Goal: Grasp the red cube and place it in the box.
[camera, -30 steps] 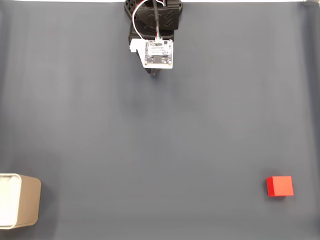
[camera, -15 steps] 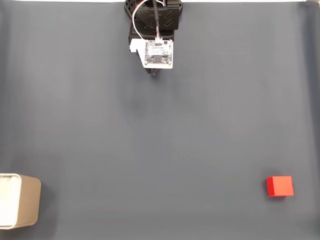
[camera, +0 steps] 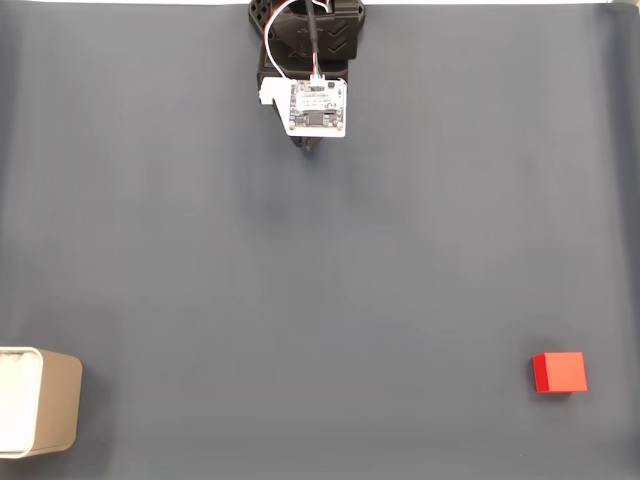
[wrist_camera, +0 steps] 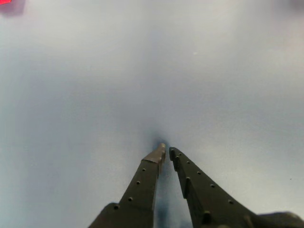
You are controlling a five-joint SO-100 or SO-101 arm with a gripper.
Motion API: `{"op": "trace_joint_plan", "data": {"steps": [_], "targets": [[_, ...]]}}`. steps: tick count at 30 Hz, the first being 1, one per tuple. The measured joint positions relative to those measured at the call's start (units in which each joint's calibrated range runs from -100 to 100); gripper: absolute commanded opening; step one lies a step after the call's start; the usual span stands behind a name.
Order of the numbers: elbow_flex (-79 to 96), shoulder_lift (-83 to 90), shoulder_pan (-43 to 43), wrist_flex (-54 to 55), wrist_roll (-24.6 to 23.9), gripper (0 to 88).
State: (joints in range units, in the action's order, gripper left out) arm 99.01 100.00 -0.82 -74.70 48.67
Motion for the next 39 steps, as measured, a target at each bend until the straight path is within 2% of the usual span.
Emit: {"op": "trace_joint_plan", "data": {"steps": [30, 39], "targets": [[0.0, 0.0, 0.0, 0.16, 0.44, 0.0], [0.0, -0.61, -0.37, 7.72, -0.34, 0.0]]}}
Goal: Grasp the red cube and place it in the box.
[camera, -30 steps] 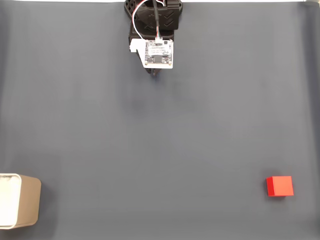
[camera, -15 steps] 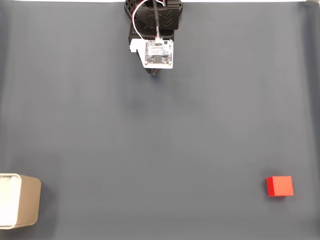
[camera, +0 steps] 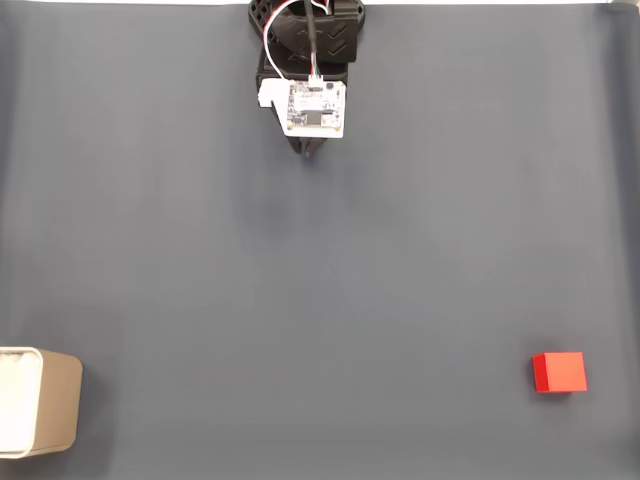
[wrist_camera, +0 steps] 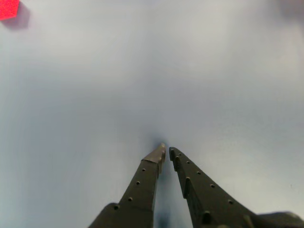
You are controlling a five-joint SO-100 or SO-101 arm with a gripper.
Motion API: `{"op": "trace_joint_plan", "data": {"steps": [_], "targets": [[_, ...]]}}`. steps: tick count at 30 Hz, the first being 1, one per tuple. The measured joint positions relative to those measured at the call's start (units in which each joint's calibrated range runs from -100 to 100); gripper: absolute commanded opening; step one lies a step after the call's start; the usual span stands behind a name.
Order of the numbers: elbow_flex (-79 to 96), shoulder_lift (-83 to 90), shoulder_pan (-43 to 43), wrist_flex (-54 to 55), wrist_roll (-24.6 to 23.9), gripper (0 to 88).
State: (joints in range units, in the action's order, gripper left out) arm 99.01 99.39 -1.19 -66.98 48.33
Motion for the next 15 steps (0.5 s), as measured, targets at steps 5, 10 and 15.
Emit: {"op": "trace_joint_plan", "data": {"steps": [5, 10, 15], "targets": [[0.0, 0.0, -0.22, 5.89, 0.0, 0.0], [0.0, -0.09, -0.22, 10.98, 0.0, 0.0], [-0.9, -1.65, -0.22, 15.04, 0.0, 0.0]]}}
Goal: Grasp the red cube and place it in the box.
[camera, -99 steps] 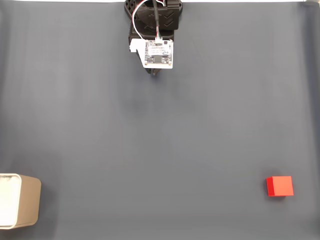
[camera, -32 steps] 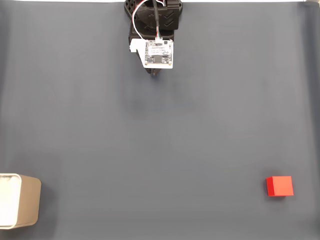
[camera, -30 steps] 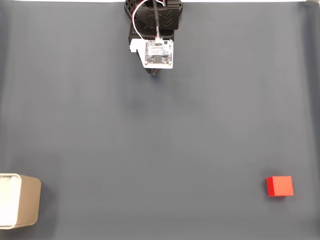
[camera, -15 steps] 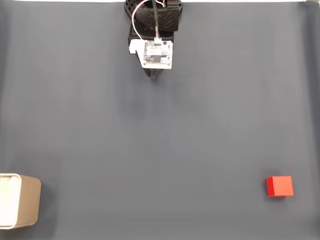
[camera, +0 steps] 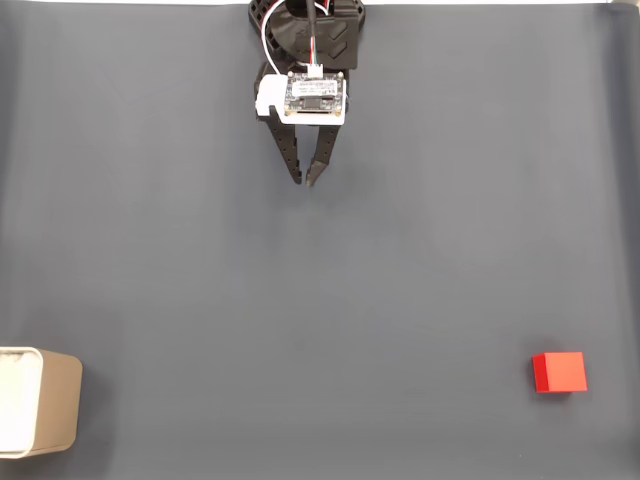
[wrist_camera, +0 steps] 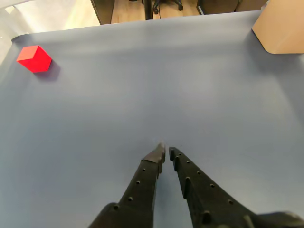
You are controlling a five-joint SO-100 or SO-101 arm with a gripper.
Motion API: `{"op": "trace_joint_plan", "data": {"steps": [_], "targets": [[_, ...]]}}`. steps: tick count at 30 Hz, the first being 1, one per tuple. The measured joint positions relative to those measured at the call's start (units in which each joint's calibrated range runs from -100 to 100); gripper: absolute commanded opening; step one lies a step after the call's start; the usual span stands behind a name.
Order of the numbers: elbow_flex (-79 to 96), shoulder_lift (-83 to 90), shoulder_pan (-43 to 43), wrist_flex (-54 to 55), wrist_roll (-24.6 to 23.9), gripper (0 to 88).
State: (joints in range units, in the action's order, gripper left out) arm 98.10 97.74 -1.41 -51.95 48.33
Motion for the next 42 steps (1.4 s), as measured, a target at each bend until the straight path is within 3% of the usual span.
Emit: {"op": "trace_joint_plan", "data": {"steps": [20, 42], "targets": [[-23.33, -22.93, 1.56, 3.58, 0.88, 0.0], [-50.09, -45.42, 13.28, -0.16, 0.98, 0.3]]}}
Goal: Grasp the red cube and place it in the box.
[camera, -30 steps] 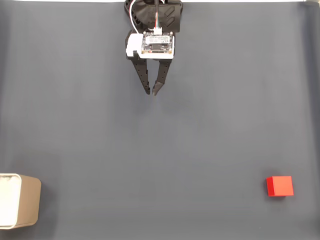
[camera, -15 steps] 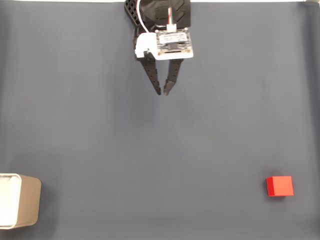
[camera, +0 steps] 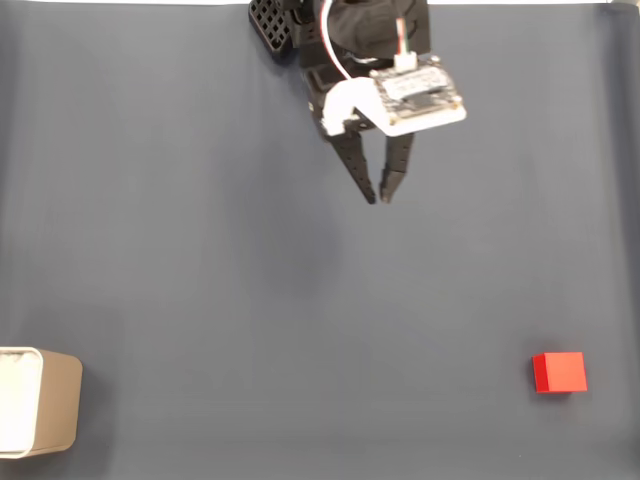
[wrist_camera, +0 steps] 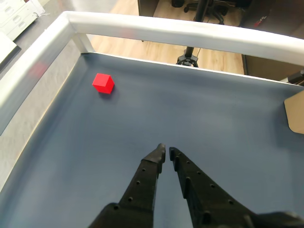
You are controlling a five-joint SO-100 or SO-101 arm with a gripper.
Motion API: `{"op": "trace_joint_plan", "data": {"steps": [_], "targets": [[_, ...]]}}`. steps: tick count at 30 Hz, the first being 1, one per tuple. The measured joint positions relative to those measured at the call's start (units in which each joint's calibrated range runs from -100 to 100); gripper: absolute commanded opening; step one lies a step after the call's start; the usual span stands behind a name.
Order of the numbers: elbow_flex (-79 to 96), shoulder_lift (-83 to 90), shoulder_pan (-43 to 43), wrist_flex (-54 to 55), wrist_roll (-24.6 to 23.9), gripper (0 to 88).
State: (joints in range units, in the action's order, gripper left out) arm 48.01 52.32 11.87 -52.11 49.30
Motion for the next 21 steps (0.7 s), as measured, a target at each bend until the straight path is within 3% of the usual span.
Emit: {"op": "trace_joint_plan", "data": {"steps": [21], "targets": [[-17.54, -21.54, 5.56, 0.0, 0.49, 1.6]]}}
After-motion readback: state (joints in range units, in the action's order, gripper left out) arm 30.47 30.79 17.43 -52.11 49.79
